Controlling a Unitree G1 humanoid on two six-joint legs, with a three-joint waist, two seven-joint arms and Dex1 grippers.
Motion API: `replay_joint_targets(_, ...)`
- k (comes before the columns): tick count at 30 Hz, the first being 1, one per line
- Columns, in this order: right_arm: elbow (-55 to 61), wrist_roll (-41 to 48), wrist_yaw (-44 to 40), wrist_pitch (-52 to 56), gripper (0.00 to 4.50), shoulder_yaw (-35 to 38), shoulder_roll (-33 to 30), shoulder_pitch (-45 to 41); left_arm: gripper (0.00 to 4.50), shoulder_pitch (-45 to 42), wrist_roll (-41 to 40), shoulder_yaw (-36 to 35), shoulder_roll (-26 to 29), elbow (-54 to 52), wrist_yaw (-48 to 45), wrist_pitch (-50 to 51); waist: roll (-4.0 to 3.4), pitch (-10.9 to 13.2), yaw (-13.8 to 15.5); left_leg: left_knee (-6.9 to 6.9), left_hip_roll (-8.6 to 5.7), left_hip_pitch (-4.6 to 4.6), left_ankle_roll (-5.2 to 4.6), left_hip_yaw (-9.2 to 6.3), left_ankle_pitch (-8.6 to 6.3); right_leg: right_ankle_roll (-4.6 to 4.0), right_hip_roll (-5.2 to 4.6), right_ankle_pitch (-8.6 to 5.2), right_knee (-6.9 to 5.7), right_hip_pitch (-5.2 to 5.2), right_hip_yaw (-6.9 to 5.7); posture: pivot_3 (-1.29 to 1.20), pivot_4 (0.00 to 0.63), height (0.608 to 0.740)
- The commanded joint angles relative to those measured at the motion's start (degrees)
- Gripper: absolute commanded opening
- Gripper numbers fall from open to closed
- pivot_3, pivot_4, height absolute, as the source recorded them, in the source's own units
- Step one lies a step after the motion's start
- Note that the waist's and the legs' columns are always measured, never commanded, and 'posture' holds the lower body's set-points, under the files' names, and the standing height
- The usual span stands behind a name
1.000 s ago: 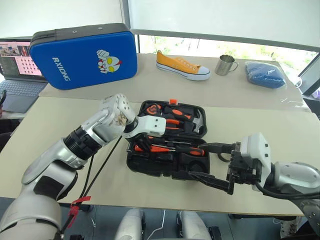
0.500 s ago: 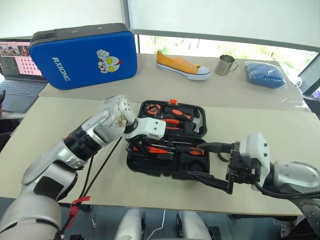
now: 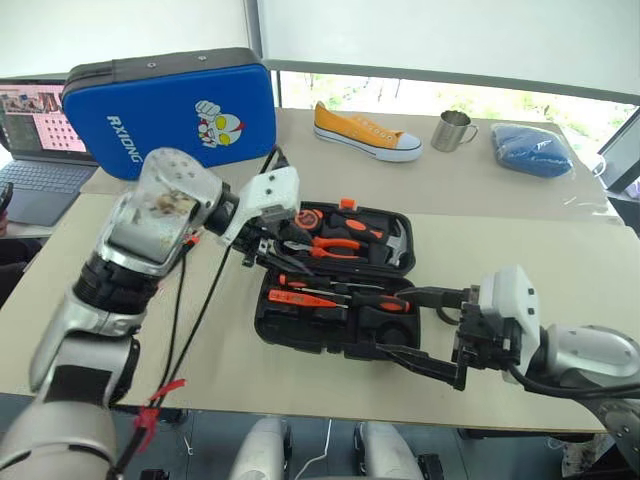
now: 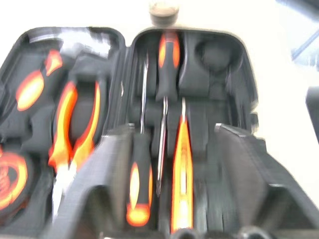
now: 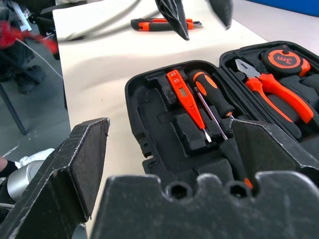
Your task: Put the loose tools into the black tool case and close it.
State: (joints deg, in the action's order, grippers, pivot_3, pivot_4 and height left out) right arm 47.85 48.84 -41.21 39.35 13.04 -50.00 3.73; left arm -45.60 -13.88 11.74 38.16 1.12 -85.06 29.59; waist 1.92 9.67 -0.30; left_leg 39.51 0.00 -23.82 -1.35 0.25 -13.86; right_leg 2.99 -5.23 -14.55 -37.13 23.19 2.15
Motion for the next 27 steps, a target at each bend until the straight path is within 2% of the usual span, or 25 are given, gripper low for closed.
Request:
replay_joint_targets(1,1.1,2.0,-0.5,-0.3,4.5,2.5,-0.8,-0.3,0.86,5.4,-3.5,-5.4,-2.2,1.8,2.5,-8.5,0.0,0.0,0.0,0.0,0.0,-0.01,0.0,-0.01,0.0,-0.01,0.01,0.0,0.01,0.01,-0.01,0.0,0.15,0.739)
replay_joint_targets(3,0.8,2.4,-0.6,-0.1,4.5,2.8,-1.1,-0.4,0.13,7.8,-3.1,-5.8,-3.6,3.7,3.6,-13.9,0.0,0.0,0.1,0.03,-0.01,-0.01,0.0,0.0,0.0,0.0,-0.01,0.0,0.0,-0.01,-0.01,0.0,0.15,0.739)
replay_joint_targets(4,0.7,2.4,-0.6,-0.1,4.5,2.9,-1.2,-0.3,0.02,8.4,-3.1,-5.8,-4.0,4.2,3.7,-15.0,0.01,0.0,0.3,0.05,-0.01,-0.01,0.0,0.0,0.0,0.0,-0.01,0.01,0.01,-0.02,-0.01,0.0,0.15,0.739)
replay_joint_targets(9,0.1,2.5,-0.5,-0.2,4.5,2.3,-1.4,-0.7,0.02,11.1,-1.7,-3.7,-3.6,7.6,1.7,-20.8,0.01,0.0,0.6,0.17,-0.04,-0.03,-0.06,0.0,-0.04,0.03,-0.03,0.02,0.02,-0.07,-0.03,0.0,0.15,0.739)
replay_joint_targets(14,0.1,2.1,-0.2,-0.3,4.5,1.3,-1.0,-0.8,0.02,11.4,2.7,-1.4,-5.4,12.6,4.7,-30.3,0.01,0.0,0.8,0.18,-0.05,-0.03,-0.06,0.01,-0.04,0.03,-0.03,0.02,0.02,-0.07,-0.03,0.0,0.15,0.739)
replay_joint_targets(27,0.4,3.3,0.8,0.7,4.5,1.5,-1.7,-1.8,0.02,11.5,5.8,1.3,-7.3,19.0,5.1,-40.1,0.0,0.0,0.8,0.19,-0.04,-0.03,-0.06,0.01,-0.04,0.04,-0.01,0.03,0.02,-0.07,-0.03,0.0,0.15,0.739)
